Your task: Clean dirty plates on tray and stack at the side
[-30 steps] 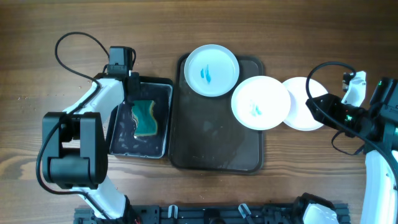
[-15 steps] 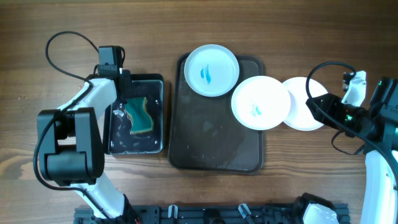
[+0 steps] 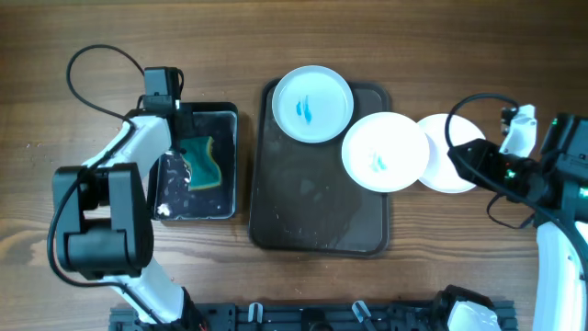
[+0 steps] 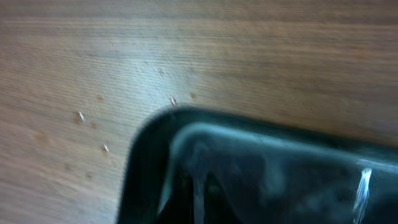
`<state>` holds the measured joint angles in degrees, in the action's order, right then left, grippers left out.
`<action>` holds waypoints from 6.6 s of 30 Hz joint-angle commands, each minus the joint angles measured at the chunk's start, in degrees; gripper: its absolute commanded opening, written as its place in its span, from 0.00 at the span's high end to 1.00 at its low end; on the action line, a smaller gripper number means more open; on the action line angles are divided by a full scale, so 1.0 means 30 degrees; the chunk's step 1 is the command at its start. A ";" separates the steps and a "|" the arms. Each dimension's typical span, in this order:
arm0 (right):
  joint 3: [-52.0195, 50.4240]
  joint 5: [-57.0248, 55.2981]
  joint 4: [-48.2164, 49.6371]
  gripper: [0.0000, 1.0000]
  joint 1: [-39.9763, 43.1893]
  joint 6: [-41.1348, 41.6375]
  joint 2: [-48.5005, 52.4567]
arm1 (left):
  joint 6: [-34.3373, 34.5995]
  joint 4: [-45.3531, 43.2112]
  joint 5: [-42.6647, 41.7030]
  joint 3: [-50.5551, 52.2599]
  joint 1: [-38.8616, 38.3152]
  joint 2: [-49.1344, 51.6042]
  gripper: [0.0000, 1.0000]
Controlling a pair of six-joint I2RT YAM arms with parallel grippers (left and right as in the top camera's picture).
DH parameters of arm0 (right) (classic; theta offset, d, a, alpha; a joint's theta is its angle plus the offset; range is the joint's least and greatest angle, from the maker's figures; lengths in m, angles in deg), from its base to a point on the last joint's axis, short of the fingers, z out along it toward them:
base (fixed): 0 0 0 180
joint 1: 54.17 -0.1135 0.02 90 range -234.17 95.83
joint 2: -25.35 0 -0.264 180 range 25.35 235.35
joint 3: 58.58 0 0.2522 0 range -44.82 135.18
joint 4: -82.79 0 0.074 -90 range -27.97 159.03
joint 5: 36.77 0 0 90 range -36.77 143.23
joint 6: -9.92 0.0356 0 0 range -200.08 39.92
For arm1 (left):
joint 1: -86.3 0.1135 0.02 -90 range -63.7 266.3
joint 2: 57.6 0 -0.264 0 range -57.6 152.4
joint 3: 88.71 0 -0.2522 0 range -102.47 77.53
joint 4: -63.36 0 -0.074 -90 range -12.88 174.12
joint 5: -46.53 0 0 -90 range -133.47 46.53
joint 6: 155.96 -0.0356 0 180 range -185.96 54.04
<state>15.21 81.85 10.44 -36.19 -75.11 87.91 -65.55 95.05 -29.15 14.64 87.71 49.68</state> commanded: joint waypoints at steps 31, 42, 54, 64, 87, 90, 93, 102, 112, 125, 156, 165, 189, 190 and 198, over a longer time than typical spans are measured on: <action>-0.0350 -0.4073 0.1129 0.96 -0.6462 0.2608 0.7220 | 0.5661 1.0083 -0.9253 -0.0036 -0.3475 -1.1978 0.00; -0.4663 -0.5610 0.7978 0.96 -1.3158 0.7890 0.8735 | 0.5770 1.0032 -0.7592 -0.0036 -0.3475 -1.1176 0.00; -0.0321 -0.7533 0.3672 0.64 -1.2954 0.4889 0.5493 | 0.8597 1.0958 -0.3905 0.0022 -0.3475 -0.6419 0.30; -0.0277 -0.6972 0.3213 0.62 -1.2954 0.5406 0.4466 | 0.7366 0.9690 -0.3963 0.0015 -0.3417 -0.0036 0.96; -0.0277 -0.6965 0.3155 0.61 -1.2954 0.5421 0.4466 | 0.6353 0.3971 -0.3031 0.1865 -0.1246 -0.3089 0.42; -0.0277 -0.6900 0.3133 0.61 -1.2954 0.5770 0.4466 | 0.5421 0.2856 -0.3031 0.2142 -0.1253 -0.2543 0.47; -0.0277 -0.6747 0.3082 0.61 -1.2954 0.5894 0.4466 | 0.5421 0.2922 -0.3038 0.2222 -0.1268 -0.1392 0.58; -0.0277 -0.6543 0.3067 0.61 -1.2954 0.5901 0.4466 | 0.5428 0.3344 -0.3031 0.1341 -0.1246 -0.2718 0.92; -0.0277 -0.6550 0.2885 0.60 -1.2954 0.5880 0.4466 | 0.5639 0.8925 -0.4641 0.0590 -0.1268 -0.4983 0.50; -0.0277 -0.6550 0.2834 0.56 -1.2954 0.5887 0.4466 | 0.5646 0.5231 -0.5122 0.3818 -0.1268 -0.3322 0.96; -0.2696 -0.7577 0.8174 0.96 -1.2466 0.7359 1.3114 | 0.6033 1.2466 -1.0273 -0.3118 -0.4503 -0.6783 0.96; -0.2696 -0.7555 0.7533 0.96 -1.2466 0.7176 1.3107 | 0.9107 0.5107 -1.2641 -0.0699 -1.0098 -0.2878 0.96; -0.2696 -0.7563 0.7431 0.96 -1.2466 0.7169 1.3114 | 0.9122 0.7526 -0.3883 -0.1260 -0.9194 0.1275 0.96; -0.2696 -0.7563 0.7431 0.96 -1.2466 0.7147 1.3107 | 0.8641 0.7023 -0.5829 -0.1253 -0.9326 0.1275 0.96; -0.2696 -0.7563 0.7286 0.96 -1.2466 0.6317 1.3114 | 0.9049 0.3053 -1.4039 -0.1253 -1.1890 0.2361 0.96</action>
<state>9.16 65.00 33.22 -73.72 -54.58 125.35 -38.71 108.17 -62.70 10.29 56.48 52.63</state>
